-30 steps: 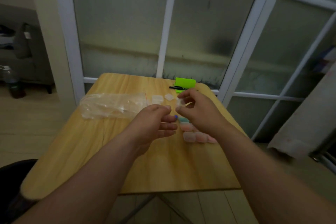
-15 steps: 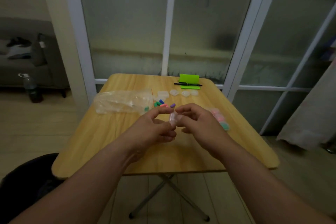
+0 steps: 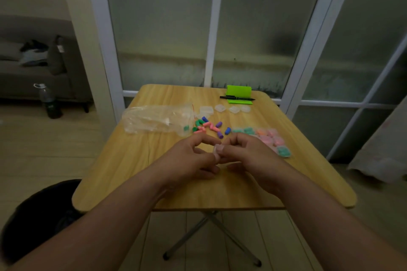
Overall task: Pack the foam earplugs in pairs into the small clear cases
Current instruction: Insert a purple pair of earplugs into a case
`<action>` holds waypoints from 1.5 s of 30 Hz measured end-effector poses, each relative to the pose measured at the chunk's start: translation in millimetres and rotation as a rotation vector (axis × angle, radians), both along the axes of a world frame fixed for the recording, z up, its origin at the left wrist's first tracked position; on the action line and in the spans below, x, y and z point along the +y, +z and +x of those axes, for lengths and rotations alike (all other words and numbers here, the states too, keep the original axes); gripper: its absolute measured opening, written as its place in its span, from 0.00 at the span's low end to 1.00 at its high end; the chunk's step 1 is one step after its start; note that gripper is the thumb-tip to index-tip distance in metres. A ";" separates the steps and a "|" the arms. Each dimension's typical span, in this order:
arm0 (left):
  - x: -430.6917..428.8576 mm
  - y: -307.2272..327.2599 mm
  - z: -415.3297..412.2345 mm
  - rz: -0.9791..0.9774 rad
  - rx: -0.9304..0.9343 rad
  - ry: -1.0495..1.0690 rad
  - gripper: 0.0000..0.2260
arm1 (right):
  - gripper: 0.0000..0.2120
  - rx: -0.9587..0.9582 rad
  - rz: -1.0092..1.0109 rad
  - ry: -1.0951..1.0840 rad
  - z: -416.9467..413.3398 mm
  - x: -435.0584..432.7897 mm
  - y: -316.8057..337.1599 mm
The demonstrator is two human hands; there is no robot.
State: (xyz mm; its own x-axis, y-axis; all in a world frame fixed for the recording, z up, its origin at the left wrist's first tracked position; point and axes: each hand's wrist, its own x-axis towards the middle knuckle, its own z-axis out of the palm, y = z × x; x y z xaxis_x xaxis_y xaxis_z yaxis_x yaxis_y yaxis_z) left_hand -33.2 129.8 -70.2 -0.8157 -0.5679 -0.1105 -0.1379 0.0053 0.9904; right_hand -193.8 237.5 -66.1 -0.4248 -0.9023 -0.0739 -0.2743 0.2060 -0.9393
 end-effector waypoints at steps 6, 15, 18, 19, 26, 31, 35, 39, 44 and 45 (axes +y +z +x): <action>2.0 -4.6 -0.3 0.107 -0.013 -0.019 0.14 | 0.09 0.032 0.021 -0.008 1.4 3.1 -3.5; 1.7 -7.3 -3.9 0.177 -0.024 -0.011 0.14 | 0.06 0.081 0.023 -0.036 5.5 2.0 -4.3; 0.1 -6.6 -3.6 0.232 -0.010 0.037 0.12 | 0.06 0.074 0.029 -0.077 5.0 -0.5 -5.1; -0.5 -6.0 -3.4 0.257 -0.003 0.056 0.11 | 0.06 0.062 0.030 -0.092 3.8 -1.4 -5.8; 1.0 -4.3 -4.8 0.451 0.091 0.126 0.14 | 0.05 0.143 0.023 -0.180 -1.7 -1.7 -6.0; 12.3 -5.7 -8.5 0.598 0.120 -0.023 0.20 | 0.06 0.315 -0.061 -0.141 -9.8 -3.4 -1.7; 25.3 -11.4 -17.3 0.493 0.091 -0.108 0.16 | 0.07 0.441 -0.095 -0.047 -1.4 -13.6 -2.1; 23.7 -8.6 -23.5 0.530 0.061 -0.002 0.10 | 0.08 0.445 -0.092 -0.045 -2.1 -19.9 -2.2; 7.6 -4.3 -28.3 0.635 0.101 0.231 0.24 | 0.13 0.396 -0.085 -0.231 -23.6 -29.0 -0.7; 3.4 -4.3 -29.8 0.638 0.119 0.282 0.24 | 0.11 0.426 -0.072 -0.279 -29.8 -32.5 -3.2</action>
